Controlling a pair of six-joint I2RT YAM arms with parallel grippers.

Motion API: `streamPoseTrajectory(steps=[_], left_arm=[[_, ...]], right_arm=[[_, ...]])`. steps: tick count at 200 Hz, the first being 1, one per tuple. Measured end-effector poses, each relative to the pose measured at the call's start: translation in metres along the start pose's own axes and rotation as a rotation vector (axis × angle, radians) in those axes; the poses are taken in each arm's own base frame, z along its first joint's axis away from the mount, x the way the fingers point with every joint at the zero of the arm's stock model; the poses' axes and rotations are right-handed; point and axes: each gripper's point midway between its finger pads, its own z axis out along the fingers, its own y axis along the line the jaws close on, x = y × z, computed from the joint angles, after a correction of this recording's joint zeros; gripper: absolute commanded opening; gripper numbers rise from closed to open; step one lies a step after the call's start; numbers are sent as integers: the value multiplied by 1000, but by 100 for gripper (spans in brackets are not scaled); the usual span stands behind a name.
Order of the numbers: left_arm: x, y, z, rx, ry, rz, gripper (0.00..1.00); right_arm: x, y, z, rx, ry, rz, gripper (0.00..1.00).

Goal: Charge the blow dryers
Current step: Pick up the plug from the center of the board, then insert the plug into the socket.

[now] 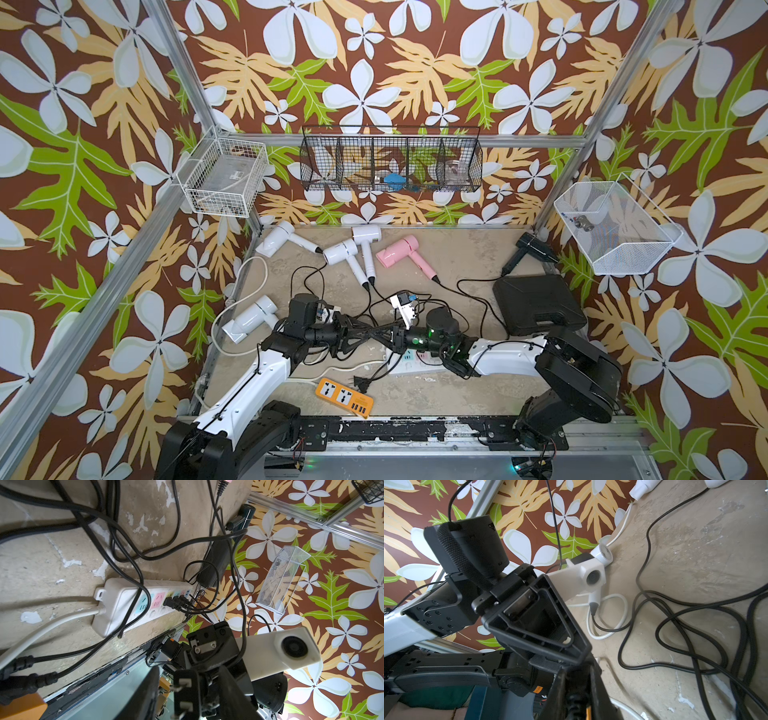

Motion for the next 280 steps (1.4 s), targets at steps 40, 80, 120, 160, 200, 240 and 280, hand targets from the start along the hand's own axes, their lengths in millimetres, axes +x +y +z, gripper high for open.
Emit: streamPoseTrajectory(steps=[40,80,120,160,200,240,280], left_arm=[[-15,-42,-18,8,-149,178,91],[-37,-77,-52,-20,-405,389,97],[-50,-82,-73,5,-580,484,100],[-70,-55,-58,44,-625,494,100],[-92,-47,-52,31,-706,555,97],[-106,-5,-49,-44,-794,634,98],[-109,-7,-54,-55,-849,720,100]], right_arm=[[-11,11,-11,32,-2,-16,0],[-17,20,-26,112,46,-40,0],[-17,10,-44,280,127,-53,0],[-15,-9,-72,485,184,-69,0],[-10,-34,-100,684,222,-78,0],[5,-53,-119,846,273,-55,0],[21,-62,-123,953,337,-34,0]])
